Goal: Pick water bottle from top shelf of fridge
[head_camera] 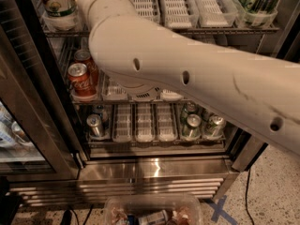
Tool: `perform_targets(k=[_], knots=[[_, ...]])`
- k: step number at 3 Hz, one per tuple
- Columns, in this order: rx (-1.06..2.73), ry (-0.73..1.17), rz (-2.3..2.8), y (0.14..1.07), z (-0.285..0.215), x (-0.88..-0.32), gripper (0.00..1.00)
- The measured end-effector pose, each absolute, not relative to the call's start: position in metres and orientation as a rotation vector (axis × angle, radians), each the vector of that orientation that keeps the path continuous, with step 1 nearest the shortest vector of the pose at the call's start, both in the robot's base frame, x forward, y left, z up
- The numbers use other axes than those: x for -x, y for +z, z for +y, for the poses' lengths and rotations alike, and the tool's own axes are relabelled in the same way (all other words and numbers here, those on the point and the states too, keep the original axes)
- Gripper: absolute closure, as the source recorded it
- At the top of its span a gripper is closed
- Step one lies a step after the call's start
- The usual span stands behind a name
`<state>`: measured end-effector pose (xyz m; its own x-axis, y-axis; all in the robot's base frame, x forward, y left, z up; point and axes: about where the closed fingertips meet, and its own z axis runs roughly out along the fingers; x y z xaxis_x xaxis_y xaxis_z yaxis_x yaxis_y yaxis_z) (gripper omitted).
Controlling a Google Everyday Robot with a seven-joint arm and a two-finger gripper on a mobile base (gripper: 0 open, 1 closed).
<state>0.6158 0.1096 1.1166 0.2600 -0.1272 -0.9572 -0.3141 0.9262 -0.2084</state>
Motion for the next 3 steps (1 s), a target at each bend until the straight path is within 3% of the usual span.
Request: perform_targets(k=[3], knots=[[0.348, 0.161, 1.327, 1.141, 0.070, -0.614, 1.00]])
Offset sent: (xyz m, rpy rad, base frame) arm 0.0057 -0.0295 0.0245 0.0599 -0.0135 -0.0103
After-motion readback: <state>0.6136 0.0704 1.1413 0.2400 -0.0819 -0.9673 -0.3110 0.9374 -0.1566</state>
